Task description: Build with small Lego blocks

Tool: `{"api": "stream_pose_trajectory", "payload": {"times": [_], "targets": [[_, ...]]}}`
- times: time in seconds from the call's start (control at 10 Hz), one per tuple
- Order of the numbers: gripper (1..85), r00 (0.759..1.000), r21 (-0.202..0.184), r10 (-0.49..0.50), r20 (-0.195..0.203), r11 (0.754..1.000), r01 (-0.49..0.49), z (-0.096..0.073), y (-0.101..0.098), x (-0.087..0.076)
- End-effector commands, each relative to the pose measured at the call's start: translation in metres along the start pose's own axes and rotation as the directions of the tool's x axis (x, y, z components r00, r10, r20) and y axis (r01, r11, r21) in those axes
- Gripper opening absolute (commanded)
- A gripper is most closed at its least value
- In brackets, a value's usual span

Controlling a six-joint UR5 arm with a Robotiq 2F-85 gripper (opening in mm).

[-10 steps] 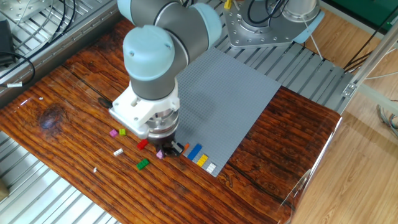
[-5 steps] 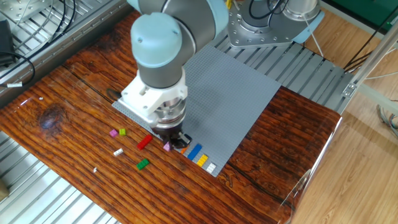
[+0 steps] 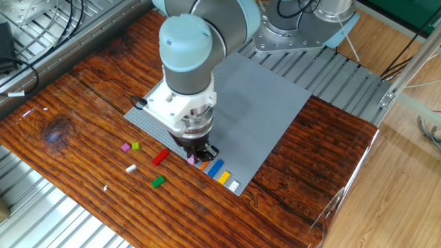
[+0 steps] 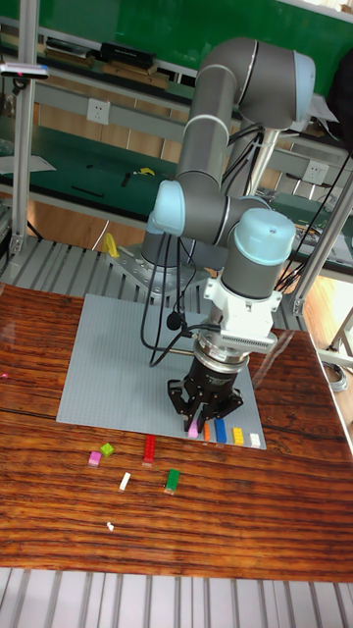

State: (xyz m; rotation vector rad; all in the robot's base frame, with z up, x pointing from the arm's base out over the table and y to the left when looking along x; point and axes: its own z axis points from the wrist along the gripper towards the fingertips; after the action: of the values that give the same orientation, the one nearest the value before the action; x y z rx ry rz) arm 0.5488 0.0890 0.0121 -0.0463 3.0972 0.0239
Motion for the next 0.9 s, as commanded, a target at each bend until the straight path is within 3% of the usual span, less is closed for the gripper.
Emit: {"api": "stream_pose_trajectory", "payload": {"times": [0.0,0.8], "targets": [[13.7,1.000,-0.013,0.016,-0.009,1.000,-0.016,0.0019,0.0030,0.0050],[13.7,1.000,-0.002,0.018,-0.001,1.000,-0.018,0.0058,0.0011,0.0014]]}}
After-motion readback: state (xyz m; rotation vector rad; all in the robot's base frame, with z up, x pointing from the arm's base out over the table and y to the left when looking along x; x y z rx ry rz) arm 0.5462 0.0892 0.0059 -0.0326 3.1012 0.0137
